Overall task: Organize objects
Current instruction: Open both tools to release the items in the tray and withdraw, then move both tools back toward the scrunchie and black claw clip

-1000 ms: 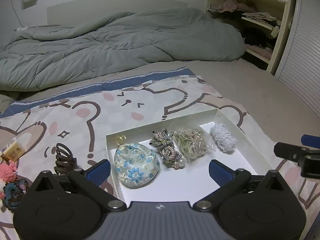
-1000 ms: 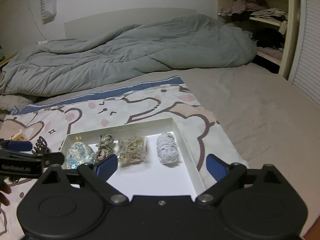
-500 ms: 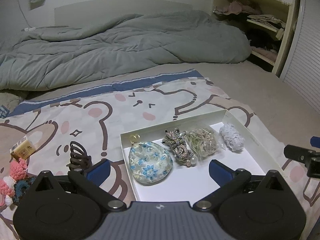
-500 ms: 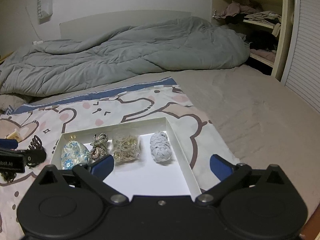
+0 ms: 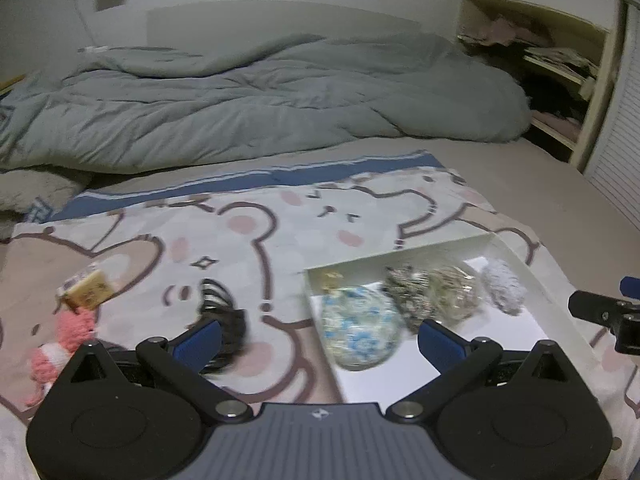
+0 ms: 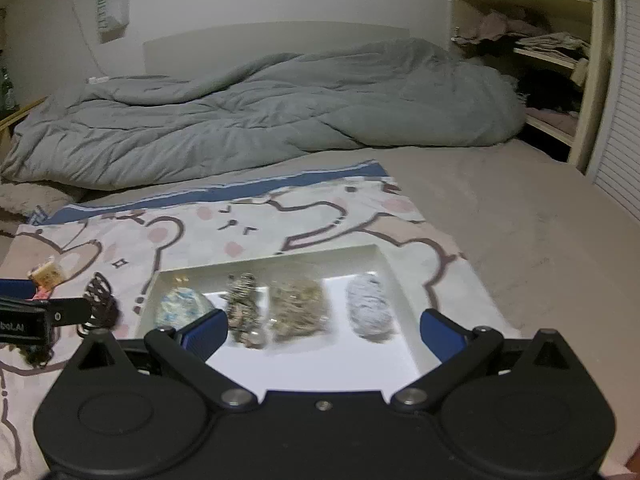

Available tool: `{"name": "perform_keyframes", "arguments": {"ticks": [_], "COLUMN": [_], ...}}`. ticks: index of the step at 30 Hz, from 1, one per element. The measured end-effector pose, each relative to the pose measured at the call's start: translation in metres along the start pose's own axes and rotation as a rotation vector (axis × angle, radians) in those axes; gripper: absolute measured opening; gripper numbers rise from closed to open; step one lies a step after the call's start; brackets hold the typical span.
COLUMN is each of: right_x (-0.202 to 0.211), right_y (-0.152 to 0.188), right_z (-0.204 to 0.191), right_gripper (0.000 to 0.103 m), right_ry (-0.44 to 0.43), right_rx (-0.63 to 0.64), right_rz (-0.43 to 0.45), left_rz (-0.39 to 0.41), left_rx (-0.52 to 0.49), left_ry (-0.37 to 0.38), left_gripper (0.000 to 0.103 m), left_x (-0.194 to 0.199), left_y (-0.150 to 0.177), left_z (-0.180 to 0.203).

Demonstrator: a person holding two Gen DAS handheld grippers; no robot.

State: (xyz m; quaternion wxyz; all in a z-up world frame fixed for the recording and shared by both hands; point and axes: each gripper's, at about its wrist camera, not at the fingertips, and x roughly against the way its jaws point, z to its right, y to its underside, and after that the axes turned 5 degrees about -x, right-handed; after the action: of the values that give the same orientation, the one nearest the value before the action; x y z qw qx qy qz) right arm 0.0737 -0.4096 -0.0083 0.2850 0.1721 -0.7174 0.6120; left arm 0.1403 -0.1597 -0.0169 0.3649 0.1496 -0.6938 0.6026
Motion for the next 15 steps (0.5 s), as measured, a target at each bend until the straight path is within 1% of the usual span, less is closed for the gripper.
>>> {"name": "perform_keyframes", "arguments": {"ticks": [15], "right_x": [-0.013], "right_y": [-0.004], "right_z": [-0.084], "right_gripper": [0.103], "right_ry": [-0.107], "right_rx": [0.094], "right_rz": [-0.012], "left_rz": [0.028], "left_rx": [0.094], "left_ry": [-0.117], "left_gripper": [0.103], "left_x": [0.031], "left_y": [0.018], "left_z": [-0.099]}}
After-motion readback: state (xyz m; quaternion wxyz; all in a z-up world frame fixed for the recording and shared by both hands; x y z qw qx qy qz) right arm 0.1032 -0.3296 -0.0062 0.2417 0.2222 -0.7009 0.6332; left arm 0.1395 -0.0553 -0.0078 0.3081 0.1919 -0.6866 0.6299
